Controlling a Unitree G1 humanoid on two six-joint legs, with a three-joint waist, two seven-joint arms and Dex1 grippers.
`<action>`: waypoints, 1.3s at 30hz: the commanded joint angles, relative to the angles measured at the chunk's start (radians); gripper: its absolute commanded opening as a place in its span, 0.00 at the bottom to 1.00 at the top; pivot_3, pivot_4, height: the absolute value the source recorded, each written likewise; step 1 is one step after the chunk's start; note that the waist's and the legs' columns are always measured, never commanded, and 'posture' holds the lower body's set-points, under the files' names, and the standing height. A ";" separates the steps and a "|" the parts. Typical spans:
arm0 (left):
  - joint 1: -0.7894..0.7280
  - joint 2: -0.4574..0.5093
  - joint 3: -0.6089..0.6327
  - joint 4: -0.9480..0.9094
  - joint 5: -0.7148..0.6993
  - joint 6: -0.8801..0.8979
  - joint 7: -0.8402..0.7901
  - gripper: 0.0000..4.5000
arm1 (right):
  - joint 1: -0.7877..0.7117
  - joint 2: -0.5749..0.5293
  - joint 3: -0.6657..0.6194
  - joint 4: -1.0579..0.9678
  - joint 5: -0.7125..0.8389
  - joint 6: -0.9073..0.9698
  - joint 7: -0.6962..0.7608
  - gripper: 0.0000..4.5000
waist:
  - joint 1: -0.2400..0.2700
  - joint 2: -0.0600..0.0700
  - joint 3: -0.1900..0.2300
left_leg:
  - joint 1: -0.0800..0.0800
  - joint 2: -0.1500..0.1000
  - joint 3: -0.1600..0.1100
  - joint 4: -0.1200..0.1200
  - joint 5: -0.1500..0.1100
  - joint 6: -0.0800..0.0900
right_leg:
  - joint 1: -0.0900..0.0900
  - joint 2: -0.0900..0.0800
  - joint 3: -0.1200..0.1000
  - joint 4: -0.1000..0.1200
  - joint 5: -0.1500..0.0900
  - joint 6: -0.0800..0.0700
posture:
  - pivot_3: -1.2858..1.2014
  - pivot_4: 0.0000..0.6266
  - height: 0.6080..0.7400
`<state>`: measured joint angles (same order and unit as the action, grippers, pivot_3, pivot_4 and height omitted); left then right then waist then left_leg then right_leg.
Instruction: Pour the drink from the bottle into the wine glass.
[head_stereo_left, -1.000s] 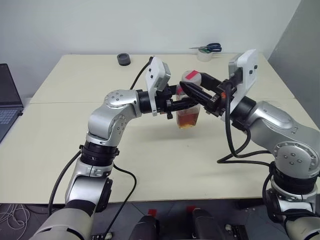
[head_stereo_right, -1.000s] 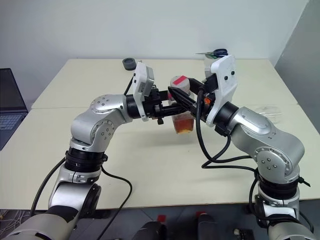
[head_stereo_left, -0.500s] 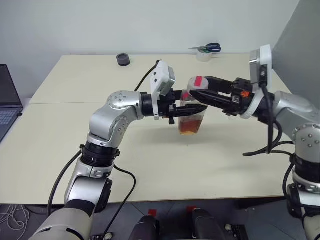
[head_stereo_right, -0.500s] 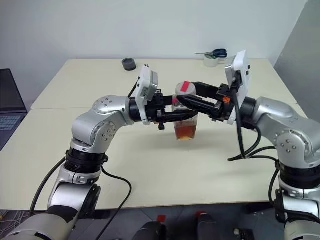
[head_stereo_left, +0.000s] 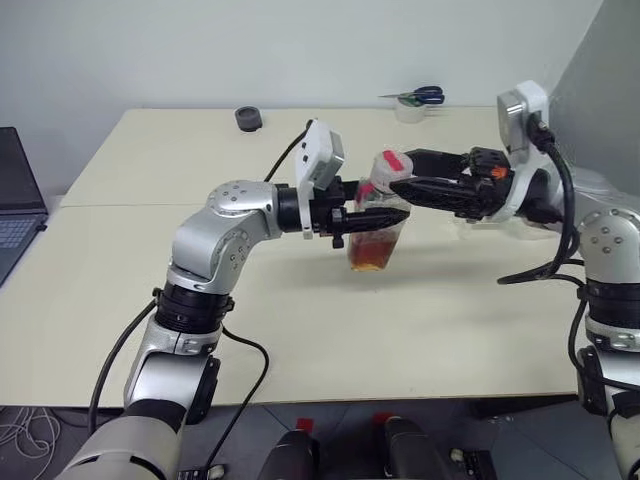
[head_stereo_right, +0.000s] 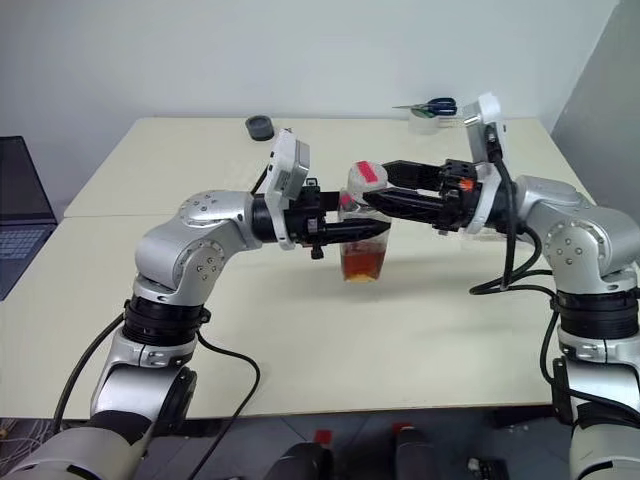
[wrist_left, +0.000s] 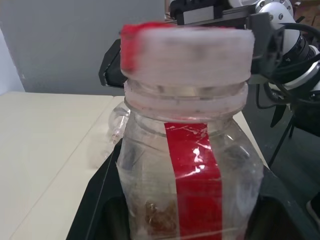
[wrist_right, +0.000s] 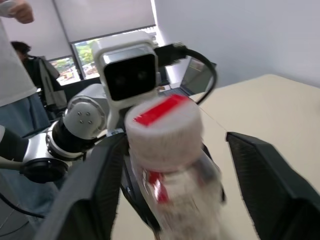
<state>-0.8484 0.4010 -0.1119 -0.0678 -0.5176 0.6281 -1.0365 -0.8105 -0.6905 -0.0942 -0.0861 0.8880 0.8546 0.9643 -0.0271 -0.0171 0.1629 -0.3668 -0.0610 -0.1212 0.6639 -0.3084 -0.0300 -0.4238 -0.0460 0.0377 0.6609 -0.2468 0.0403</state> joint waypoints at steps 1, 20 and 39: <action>-0.005 -0.001 0.027 -0.058 -0.032 -0.028 -0.007 0.42 | 0.019 -0.033 -0.091 -0.098 0.063 0.060 -0.067 0.99 | 0.001 0.000 0.000 | 0.000 0.000 0.000 0.000 0.000 0.000 | 0.000 0.000 0.000 0.000 0.000 0.000 | 0.52 0.24 1.00; -0.015 -0.037 0.017 -0.011 -0.020 -0.073 0.019 0.42 | 0.098 0.093 -0.116 -0.457 0.149 0.047 -0.536 0.99 | 0.000 0.000 0.000 | 0.000 0.000 0.000 0.000 0.000 0.000 | 0.000 0.000 0.000 0.001 0.000 0.000 | 0.52 0.24 1.00; -0.027 -0.033 0.020 0.002 -0.019 -0.078 0.015 0.42 | 0.123 0.101 -0.071 -0.425 0.042 -0.029 -0.502 0.99 | 0.000 0.000 0.000 | 0.000 0.000 0.000 0.000 0.000 0.000 | 0.000 0.000 0.000 0.001 0.000 0.000 | 0.52 0.24 1.00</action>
<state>-0.8401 0.3666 -0.1123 -0.0451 -0.5279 0.5765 -1.0163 -0.6849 -0.5812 -0.1502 -0.4892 0.9247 0.8425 0.4545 -0.0272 -0.0172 0.1629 -0.3668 -0.0610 -0.1212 0.6641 -0.3083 -0.0300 -0.4240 -0.0457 0.0377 0.6615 -0.2468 0.0404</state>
